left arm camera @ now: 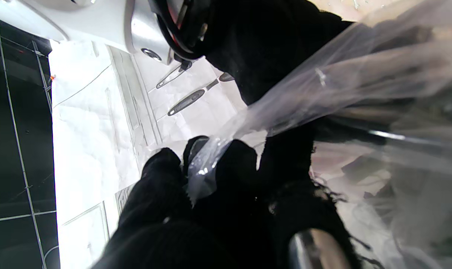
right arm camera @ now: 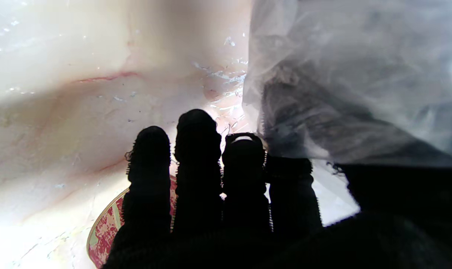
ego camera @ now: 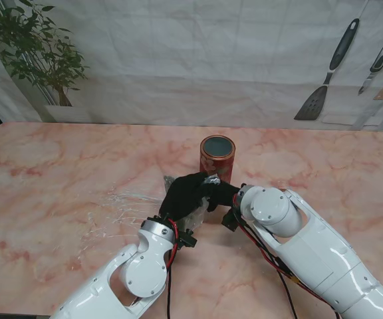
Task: Insert tea bags into the tea bag box
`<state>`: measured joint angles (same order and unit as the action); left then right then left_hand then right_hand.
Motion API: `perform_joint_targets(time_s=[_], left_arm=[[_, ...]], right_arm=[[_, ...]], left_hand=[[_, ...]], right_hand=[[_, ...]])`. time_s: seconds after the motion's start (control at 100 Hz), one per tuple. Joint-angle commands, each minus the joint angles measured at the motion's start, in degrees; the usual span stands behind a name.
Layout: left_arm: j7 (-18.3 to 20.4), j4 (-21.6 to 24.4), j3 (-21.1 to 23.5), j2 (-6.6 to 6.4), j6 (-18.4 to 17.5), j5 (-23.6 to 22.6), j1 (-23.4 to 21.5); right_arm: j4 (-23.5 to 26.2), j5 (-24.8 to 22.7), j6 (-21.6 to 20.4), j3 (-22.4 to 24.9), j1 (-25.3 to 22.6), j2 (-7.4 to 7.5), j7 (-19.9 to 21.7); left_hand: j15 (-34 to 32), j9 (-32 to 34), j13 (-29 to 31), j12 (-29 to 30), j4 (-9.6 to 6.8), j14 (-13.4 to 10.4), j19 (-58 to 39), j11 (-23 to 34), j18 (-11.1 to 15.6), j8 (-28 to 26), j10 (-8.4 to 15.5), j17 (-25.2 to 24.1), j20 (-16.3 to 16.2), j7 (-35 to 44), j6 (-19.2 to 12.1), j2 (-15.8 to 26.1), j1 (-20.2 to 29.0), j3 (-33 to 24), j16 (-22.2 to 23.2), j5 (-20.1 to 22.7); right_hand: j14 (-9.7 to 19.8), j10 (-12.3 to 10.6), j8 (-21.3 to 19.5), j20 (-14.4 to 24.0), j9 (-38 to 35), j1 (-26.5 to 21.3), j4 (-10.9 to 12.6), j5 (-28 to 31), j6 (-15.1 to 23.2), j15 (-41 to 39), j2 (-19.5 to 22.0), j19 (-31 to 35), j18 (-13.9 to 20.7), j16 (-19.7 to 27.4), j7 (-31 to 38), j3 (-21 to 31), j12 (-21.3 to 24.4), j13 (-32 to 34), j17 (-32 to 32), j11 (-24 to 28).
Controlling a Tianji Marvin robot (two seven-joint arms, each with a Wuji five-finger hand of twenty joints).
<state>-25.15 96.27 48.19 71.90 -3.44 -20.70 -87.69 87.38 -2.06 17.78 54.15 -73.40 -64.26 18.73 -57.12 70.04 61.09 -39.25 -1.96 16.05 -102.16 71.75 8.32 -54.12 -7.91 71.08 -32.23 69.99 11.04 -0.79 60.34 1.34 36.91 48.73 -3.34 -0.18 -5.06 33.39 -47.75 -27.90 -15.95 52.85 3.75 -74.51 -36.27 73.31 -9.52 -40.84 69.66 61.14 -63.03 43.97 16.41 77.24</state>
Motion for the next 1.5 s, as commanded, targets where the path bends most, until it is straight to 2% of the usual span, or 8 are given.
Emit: perform_joint_targets(time_s=[0.0,0.04,0.2,0.3,0.58,0.85,1.11,1.49], left_arm=[[0.7,0.9,0.3,0.20,1.0,-0.4,-0.2],[0.8,1.1,0.5,0.13,1.8,-0.6,-0.3],[1.4,1.2,1.4,-0.05,4.7,-0.8,-0.3],[2.0,1.2,1.8,-0.16,5.6,-0.5,-0.3],[2.3,1.2,2.3,-0.22,7.1,-0.7,-0.1],[3.3,0.7,2.3,-0.35,7.9,-0.3,0.3],[3.4,0.5,2.2,-0.32,8.3,-0.3,0.7],[3.2,0.4,2.4,-0.30,8.4,-0.3,0.6]], right_arm=[[1.1,0.3,0.1,1.0,-1.0,0.09,0.4],[1.4,0.6,-0.3,1.6,-1.1,0.26,0.8],[3.0,2.1,0.6,3.9,-1.3,1.33,5.0],[3.7,3.3,1.6,5.0,-1.1,1.81,7.1],[5.1,2.7,3.6,6.3,-0.3,3.18,11.6],[6.7,4.4,5.4,8.8,-1.3,3.05,11.3],[10.3,2.4,7.2,10.5,-1.7,3.53,11.4],[13.4,-0.1,9.9,12.9,-2.1,3.99,11.4]], left_hand=[[-29.0,-1.2,11.6,1.0,0.01,1.6,-17.8,-2.6,6.3,-1.9,5.4,-7.3,0.8,6.5,5.2,2.0,1.9,-0.3,-0.2,3.8],[-29.0,-1.2,11.6,1.0,0.01,1.6,-17.8,-2.6,6.3,-1.9,5.4,-7.3,0.8,6.5,5.2,2.0,1.9,-0.3,-0.2,3.8],[-29.0,-1.2,11.6,1.1,0.02,1.6,-17.8,-2.6,6.2,-1.9,5.5,-7.4,0.8,6.5,5.2,2.1,1.9,-0.3,-0.2,3.8],[-29.0,-1.3,11.6,1.1,0.03,1.6,-17.8,-2.7,6.1,-1.9,5.3,-7.4,0.9,6.4,5.1,2.1,1.9,-0.3,-0.2,3.7],[-29.0,-1.3,11.6,1.0,0.05,1.6,-17.8,-2.6,6.0,-1.9,5.4,-7.4,1.1,6.4,5.1,2.1,1.8,-0.3,-0.2,3.7],[-29.0,-1.4,11.6,1.0,0.05,1.6,-17.8,-2.7,6.1,-1.9,5.4,-7.4,1.1,6.4,5.1,2.1,1.9,-0.4,-0.2,3.7],[-28.9,-1.4,11.6,1.0,0.06,1.6,-17.8,-2.7,6.1,-1.9,5.5,-7.4,1.1,6.4,5.0,2.2,1.8,-0.4,-0.2,3.7],[-28.9,-1.4,11.6,1.0,0.06,1.6,-17.8,-2.7,6.0,-1.9,5.4,-7.4,1.1,6.4,5.1,2.1,1.8,-0.3,-0.2,3.6]], right_hand=[[-0.4,-1.2,-1.4,-0.7,1.0,-2.0,3.1,0.1,0.3,0.1,0.6,-0.3,-0.1,0.3,2.1,2.0,-0.6,-1.2,-0.8,1.3],[-0.4,-1.1,-2.0,-0.8,1.2,-1.8,3.4,-0.1,0.3,0.4,0.7,-0.4,0.0,0.3,2.3,2.4,-0.7,-1.7,-1.1,1.2],[-1.3,0.3,-12.4,-0.7,7.5,-2.7,7.0,-4.6,-0.2,3.6,2.7,-1.8,0.3,-0.3,6.0,3.5,-2.6,-7.1,-4.3,0.2],[-2.1,1.4,-14.9,-0.6,9.2,-3.6,8.1,-5.3,-1.5,4.4,2.5,-2.4,-0.1,-0.4,6.8,3.9,-2.4,-8.7,-5.6,-0.2],[-2.4,2.0,-16.9,-0.4,10.3,-3.4,9.0,-5.6,-2.3,5.1,2.4,-2.9,-0.1,-0.5,7.4,5.0,-1.9,-9.8,-6.1,-0.6],[-2.8,3.2,-17.7,-0.4,14.4,-4.4,8.5,-6.1,-2.8,7.4,3.4,-3.6,-0.4,0.3,6.9,3.3,-0.3,-13.1,-7.0,-2.8],[-3.2,4.2,-17.4,-0.6,17.6,-4.3,8.8,-5.3,-3.0,9.7,2.7,-4.6,-0.5,1.9,6.3,3.6,1.8,-15.2,-7.8,-5.7],[-3.7,4.8,-17.3,-0.6,17.1,-4.2,9.0,-4.2,-3.6,10.5,1.6,-5.0,-0.8,2.7,6.0,4.7,2.2,-15.0,-7.5,-6.8]])
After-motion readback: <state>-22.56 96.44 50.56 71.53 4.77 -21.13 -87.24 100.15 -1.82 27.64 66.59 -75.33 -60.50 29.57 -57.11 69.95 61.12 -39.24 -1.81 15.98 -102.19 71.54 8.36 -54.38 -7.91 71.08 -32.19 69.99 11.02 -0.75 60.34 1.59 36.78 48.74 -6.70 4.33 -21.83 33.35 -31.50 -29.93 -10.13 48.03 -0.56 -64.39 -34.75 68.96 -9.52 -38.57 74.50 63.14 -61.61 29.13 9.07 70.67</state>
